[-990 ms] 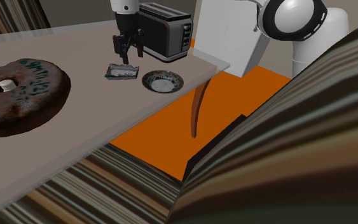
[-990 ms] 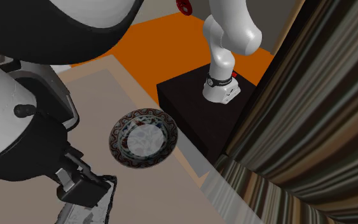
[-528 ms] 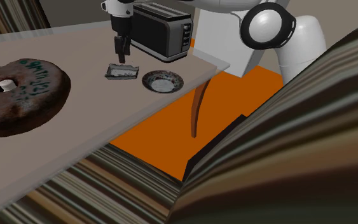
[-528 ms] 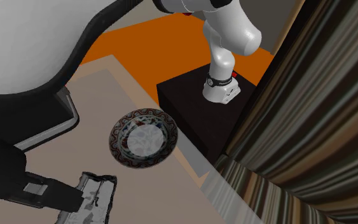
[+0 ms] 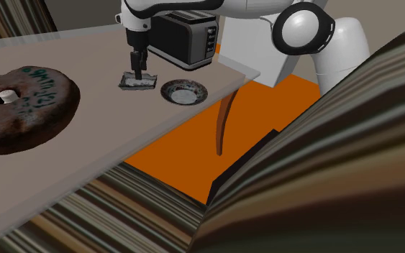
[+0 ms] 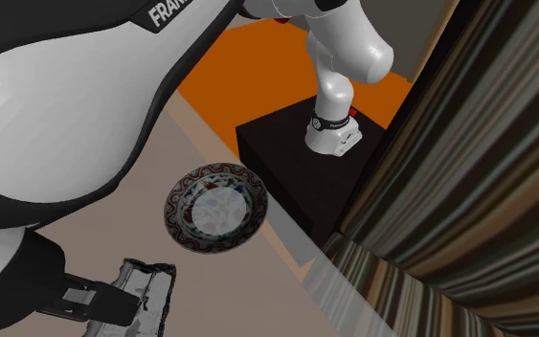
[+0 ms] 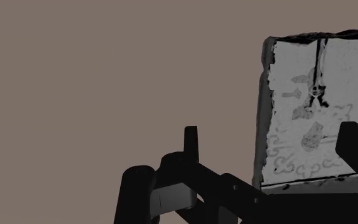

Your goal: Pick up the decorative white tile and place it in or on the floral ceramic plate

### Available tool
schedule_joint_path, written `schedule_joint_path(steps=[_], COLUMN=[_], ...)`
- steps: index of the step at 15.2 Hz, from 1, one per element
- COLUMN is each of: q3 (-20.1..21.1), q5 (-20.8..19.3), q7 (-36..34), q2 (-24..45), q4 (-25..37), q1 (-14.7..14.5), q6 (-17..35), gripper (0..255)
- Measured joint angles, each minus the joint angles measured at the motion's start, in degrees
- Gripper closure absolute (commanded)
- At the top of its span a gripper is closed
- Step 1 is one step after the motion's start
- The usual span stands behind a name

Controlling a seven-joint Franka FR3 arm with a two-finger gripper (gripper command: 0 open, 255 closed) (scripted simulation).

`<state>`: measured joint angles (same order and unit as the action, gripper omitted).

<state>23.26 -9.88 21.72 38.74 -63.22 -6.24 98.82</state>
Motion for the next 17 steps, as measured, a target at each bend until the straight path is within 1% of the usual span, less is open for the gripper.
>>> schedule_joint_path(steps=[4, 5, 15, 17], q3=[0.0, 0.0, 0.0, 0.0], q5=[0.0, 0.0, 0.0, 0.0], q7=[0.0, 0.0, 0.0, 0.0], q2=[-0.1, -0.1, -0.1, 0.0], q4=[-0.2, -0.2, -0.2, 0.8], q1=[0.0, 0.0, 0.0, -0.1], q6=[0.2, 0.2, 0.2, -0.8], gripper=[0, 255, 255, 255])
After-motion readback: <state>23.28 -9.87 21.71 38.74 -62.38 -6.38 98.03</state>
